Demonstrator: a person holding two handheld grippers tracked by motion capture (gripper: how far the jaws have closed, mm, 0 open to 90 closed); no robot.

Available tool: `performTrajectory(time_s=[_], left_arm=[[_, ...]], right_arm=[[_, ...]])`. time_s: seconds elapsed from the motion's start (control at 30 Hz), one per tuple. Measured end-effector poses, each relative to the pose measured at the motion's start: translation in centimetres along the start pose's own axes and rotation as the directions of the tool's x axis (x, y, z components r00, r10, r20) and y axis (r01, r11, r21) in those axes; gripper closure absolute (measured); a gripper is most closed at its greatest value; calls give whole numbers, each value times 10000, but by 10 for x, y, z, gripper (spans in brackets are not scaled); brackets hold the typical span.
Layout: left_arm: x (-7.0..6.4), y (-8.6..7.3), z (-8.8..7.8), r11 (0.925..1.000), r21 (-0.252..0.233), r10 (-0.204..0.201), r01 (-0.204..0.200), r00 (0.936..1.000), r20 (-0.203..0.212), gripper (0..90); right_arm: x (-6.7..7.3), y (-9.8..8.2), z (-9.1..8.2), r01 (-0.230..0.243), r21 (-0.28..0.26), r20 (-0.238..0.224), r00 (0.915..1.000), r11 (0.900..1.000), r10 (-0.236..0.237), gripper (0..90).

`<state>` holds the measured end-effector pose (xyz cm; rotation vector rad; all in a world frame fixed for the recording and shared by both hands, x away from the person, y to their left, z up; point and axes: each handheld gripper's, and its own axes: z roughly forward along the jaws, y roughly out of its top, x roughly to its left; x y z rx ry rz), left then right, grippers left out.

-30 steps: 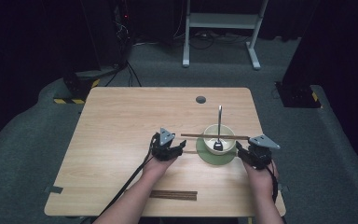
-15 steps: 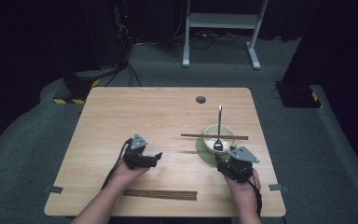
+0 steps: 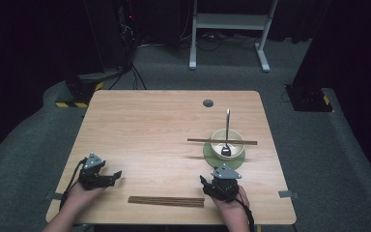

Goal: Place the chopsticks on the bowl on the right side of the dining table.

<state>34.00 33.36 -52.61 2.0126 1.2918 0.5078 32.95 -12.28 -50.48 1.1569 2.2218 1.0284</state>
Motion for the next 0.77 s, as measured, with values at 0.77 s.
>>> performTrajectory(time_s=[0.77], left_arm=[[-4, -5, 0, 9998, -35, 187, -188, 9994, -284, 121]], right_arm=[[-15, -12, 16, -418, 756, 129, 9991, 9963, 410, 332]])
